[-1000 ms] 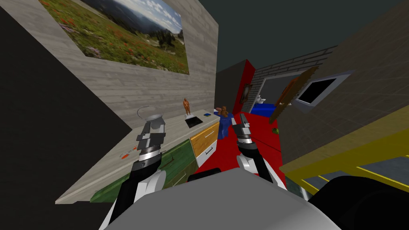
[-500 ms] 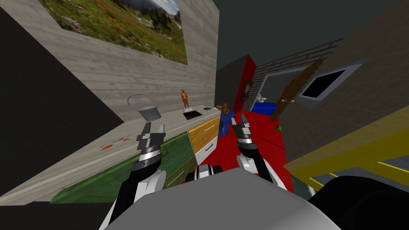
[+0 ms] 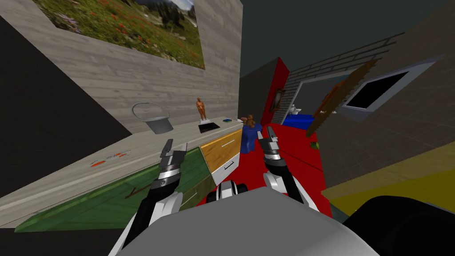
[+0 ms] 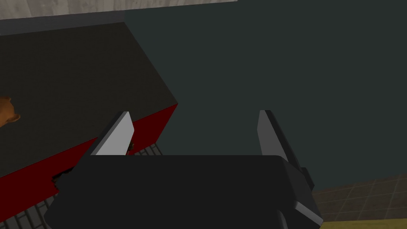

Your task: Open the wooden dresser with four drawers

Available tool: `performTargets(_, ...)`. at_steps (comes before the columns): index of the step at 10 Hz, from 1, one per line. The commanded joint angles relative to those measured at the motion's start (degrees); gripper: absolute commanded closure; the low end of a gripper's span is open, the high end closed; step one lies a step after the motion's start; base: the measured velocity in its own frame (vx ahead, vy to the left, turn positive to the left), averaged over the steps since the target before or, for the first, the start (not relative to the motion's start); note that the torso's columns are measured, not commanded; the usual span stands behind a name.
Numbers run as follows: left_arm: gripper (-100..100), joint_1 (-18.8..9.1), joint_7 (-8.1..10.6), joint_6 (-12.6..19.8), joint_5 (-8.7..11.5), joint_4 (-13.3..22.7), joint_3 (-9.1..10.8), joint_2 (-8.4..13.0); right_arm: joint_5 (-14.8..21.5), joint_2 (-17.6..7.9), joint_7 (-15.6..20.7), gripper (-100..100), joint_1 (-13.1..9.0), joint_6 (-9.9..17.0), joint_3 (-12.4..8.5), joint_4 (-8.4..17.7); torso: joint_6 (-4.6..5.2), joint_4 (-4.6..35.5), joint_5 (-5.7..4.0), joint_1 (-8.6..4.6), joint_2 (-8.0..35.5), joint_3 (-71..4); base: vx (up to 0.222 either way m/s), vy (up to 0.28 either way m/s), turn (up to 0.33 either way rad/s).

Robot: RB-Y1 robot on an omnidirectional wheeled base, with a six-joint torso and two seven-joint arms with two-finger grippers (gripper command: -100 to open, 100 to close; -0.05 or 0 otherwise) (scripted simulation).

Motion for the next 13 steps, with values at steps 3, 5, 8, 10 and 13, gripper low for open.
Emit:
performTargets(3,-100,-0.8,-0.07,0.8,0.7,4.6,1.24,0.6,0.0,0.0,0.0,0,0.0,0.0,0.0,0.0,0.00,0.0,0.04,0.11,0.2,0.1,0.020,-0.136,0.050)
performTargets(5,-100,-1.0,-0.09,1.1,1.0,6.8,1.84,0.2,0.0,0.0,0.0,0,0.0,0.0,0.0,0.0,0.00,0.0,-0.03,-0.16,0.0,0.0,0.048,-0.164,0.073)
performTargets(8,-100,-1.2,-0.12,1.5,1.6,10.2,2.76,0.0,0.0,0.0,0.0,0,0.0,0.0,0.0,0.0,0.25,-0.3,0.12,-0.24,-0.3,-0.1,0.021,-0.183,0.086)
performTargets(10,-100,-1.4,-0.14,1.8,1.9,12.3,3.30,0.5,0.0,0.0,0.0,0,0.0,0.0,0.0,0.0,0.38,-0.5,0.22,-0.08,-0.6,-0.3,0.034,-0.144,0.068)
performTargets(13,-100,-1.6,-0.16,2.1,2.2,14.4,3.87,1.3,0.0,0.0,0.0,0,0.0,0.0,0.0,0.0,0.53,-0.7,0.31,-0.26,-0.8,-0.4,0.018,-0.134,0.042)
